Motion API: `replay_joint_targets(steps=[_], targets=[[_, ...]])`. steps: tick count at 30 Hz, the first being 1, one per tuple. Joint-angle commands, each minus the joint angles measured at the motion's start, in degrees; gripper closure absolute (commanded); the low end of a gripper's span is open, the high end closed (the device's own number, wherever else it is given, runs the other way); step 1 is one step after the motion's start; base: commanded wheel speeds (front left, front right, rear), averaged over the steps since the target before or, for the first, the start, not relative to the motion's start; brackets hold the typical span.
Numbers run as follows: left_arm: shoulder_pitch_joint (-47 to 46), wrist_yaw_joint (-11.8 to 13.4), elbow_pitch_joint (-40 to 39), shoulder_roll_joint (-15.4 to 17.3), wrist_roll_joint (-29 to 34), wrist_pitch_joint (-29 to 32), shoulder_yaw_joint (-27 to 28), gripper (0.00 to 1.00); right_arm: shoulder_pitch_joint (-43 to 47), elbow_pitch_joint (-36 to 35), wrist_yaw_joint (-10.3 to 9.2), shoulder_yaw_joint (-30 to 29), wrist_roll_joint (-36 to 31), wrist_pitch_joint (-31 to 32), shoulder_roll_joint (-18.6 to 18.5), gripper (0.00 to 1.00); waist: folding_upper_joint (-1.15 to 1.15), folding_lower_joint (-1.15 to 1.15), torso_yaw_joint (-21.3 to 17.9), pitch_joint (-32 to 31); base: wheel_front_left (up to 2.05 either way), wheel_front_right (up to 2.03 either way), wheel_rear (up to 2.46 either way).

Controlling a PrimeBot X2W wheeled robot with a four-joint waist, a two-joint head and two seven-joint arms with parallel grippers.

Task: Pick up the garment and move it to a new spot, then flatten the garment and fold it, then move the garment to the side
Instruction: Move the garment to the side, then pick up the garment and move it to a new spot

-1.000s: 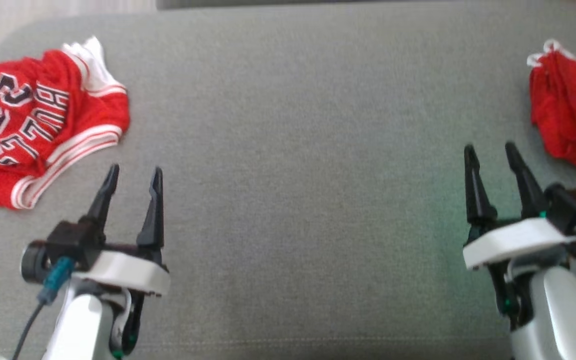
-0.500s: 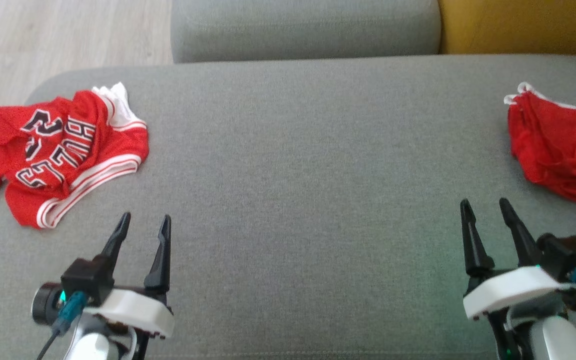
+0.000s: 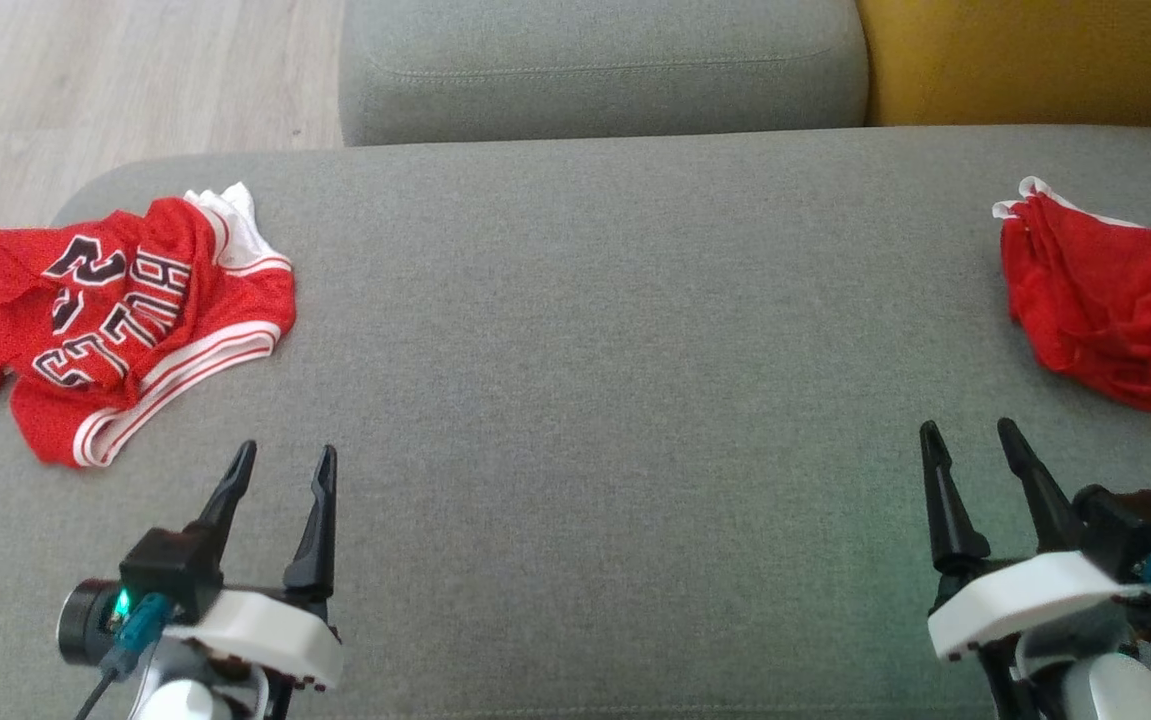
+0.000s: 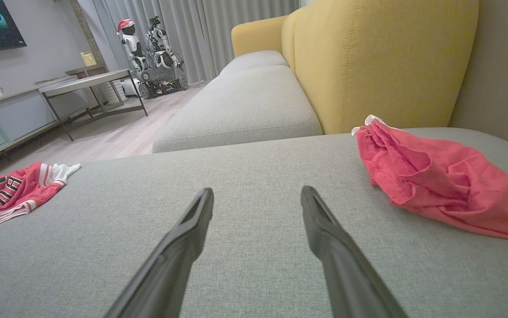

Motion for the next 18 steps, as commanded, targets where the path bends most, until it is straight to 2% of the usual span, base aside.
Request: replay_joint_targets(steps=[1, 18], targets=[[-2.34, 0.22, -1.92, 1.38, -0.3, 0.02, 1.68, 0.0, -1.67, -2.53, -0.05, 1.29, 0.06, -0.04, -0.24, 0.0, 0.0, 0.01, -0.04, 0.12, 0.0, 0.0, 0.0], [-3.72, 0.71, -1.91, 1.85, -0.94, -0.11, 1.2, 0.0, -2.31, -2.5, -0.05, 1.15, 0.3, -0.54, -0.24, 0.0, 0.0, 0.01, -0.22, 1.01, 0.0, 0.0, 0.0]])
